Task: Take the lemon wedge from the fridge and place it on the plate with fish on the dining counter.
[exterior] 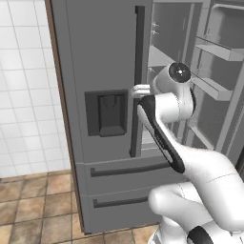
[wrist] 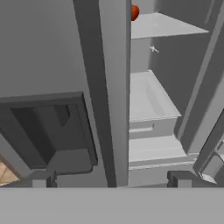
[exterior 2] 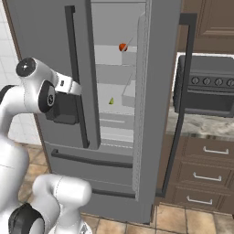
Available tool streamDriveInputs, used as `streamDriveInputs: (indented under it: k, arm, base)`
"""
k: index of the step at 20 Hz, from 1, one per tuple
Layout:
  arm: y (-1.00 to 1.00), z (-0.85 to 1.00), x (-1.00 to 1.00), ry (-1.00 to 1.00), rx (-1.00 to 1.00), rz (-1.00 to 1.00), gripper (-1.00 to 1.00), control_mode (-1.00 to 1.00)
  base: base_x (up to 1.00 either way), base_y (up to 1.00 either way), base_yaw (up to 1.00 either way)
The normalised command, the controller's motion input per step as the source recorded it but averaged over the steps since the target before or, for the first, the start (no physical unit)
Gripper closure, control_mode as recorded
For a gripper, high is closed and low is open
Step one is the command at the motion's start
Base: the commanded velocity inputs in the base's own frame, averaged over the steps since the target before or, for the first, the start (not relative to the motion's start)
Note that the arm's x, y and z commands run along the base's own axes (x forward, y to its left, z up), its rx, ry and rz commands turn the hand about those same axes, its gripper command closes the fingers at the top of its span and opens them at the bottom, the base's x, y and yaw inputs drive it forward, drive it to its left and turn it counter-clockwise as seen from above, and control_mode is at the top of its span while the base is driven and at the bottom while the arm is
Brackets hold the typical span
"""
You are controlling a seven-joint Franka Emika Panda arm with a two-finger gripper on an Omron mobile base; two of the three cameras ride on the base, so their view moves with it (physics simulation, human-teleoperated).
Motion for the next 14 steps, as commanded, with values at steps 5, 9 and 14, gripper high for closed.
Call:
streamDriveInputs:
  k: [5,9,14]
  arm:
    - [0.26,-0.15,0.8,0.0,-0.05,0.0,-1.0,-1.0]
    - [-0.08,-0.13,0.66,0.0,0.0,0.0,-1.0,-1.0]
    - [-0.07,-0.12,0.64,0.0,0.0,0.0,-1.0,-1.0]
  base:
    - [0.0,0.0,0.0]
    - [0.0,0.0,0.0]
    - [0.0,0.0,0.0]
